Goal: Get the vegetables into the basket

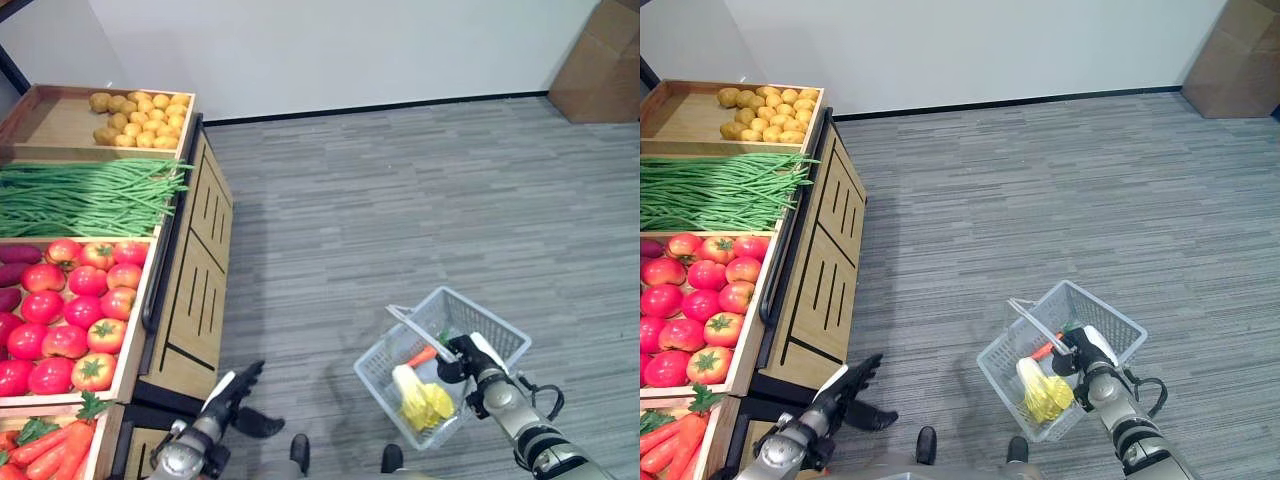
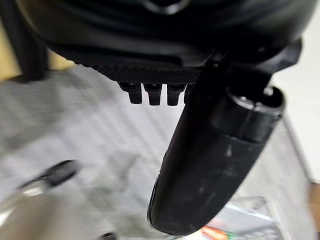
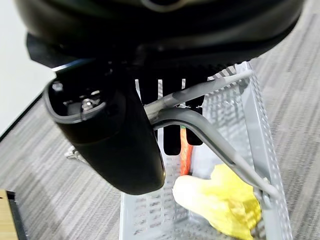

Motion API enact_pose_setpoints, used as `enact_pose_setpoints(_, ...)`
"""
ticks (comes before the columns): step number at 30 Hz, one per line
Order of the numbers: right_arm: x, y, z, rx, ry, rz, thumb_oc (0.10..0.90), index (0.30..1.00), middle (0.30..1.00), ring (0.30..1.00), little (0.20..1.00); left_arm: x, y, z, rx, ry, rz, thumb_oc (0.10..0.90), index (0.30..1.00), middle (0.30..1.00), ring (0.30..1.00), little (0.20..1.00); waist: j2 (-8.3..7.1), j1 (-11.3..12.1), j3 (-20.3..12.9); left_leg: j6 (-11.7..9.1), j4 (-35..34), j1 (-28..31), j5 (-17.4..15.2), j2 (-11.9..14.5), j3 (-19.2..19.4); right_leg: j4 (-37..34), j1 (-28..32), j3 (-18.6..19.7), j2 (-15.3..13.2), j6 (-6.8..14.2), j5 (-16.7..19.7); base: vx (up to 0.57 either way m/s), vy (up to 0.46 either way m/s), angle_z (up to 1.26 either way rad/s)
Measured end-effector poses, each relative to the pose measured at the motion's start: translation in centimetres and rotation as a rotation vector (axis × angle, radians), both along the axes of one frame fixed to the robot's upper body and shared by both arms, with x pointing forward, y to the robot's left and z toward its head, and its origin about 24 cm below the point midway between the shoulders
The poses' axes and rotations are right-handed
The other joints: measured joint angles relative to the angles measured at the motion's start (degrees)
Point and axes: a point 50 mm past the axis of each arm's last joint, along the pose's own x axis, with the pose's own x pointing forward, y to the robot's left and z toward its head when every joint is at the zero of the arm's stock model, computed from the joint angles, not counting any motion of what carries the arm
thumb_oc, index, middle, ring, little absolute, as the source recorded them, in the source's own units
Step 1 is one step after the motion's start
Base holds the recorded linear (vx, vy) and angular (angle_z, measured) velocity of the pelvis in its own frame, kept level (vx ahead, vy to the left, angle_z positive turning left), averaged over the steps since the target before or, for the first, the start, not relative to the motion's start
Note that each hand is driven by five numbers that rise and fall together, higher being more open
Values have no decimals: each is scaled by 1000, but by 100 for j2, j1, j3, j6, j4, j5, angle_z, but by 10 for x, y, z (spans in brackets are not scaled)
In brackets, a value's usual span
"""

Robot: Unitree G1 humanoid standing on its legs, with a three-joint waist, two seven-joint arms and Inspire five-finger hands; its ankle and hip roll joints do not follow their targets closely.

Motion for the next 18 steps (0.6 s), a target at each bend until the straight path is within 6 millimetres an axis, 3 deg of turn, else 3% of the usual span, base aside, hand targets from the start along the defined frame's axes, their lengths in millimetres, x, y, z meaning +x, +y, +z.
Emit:
enact_pose_setpoints(1, -5, -10, -4, -31, 28, -16, 400, 300, 300, 300, 300, -17, 3, -22, 52, 64, 1, 900, 1000, 1000, 1000, 1000, 94, 51, -172, -29, 3, -113, 8, 6, -34, -1, -90, -31, 4, 50, -42, -74, -85, 13)
enact_pose_setpoints(2, -8, -21, -6, -66, 81, -66, 400, 300, 300, 300, 300, -21, 1, -38, 98, 166, 11, 900, 1000, 1000, 1000, 1000, 158, 41, -276, -39, 2, -164, 8, 0, -76, 0, -125, -59, 2, 41, -73, -37, -29, 17)
enact_pose_setpoints(4, -11, -33, -3, -76, 69, -152, 400, 300, 300, 300, 300, -33, 10, -38, 209, 206, -111, 900, 1000, 1000, 1000, 1000, 230, 83, -221, -77, 3, -349, 83, 68, -111, 1, -302, -95, 76, -42, -19, -59, -45, 8)
enact_pose_setpoints(8, -12, -49, 3, -142, 107, -175, 400, 300, 300, 300, 300, -54, 8, -51, 297, 307, -225, 900, 1000, 1000, 1000, 1000, 340, 79, -171, -83, 4, -383, 92, 94, -64, 0, -359, -57, 94, -53, -10, -24, -31, -7)
enact_pose_setpoints(10, -7, -59, 11, -163, 90, -206, 602, 583, 583, 583, 583, -59, 6, -55, 316, 331, -200, 900, 1000, 1000, 1000, 1000, 395, 88, -90, -94, 4, -432, 99, 129, -14, 0, -435, -11, 124, -48, -12, -20, -25, -12)
enact_pose_setpoints(11, -7, -61, 13, -169, 85, -212, 900, 1000, 1000, 1000, 1000, -62, 6, -56, 322, 337, -200, 900, 1000, 1000, 1000, 1000, 396, 88, -86, -97, 4, -440, 99, 139, -13, 1, -443, -10, 135, -51, -13, -23, -30, -5)
enact_pose_setpoints(18, 1, -76, 29, -189, 26, -268, 900, 1000, 1000, 1000, 1000, -52, 2, -55, 324, 292, -123, 900, 1000, 1000, 1000, 1000, 518, 82, 19, -124, 4, -508, 97, 169, 11, 0, -523, 22, 168, -73, -20, 0, -13, -2)
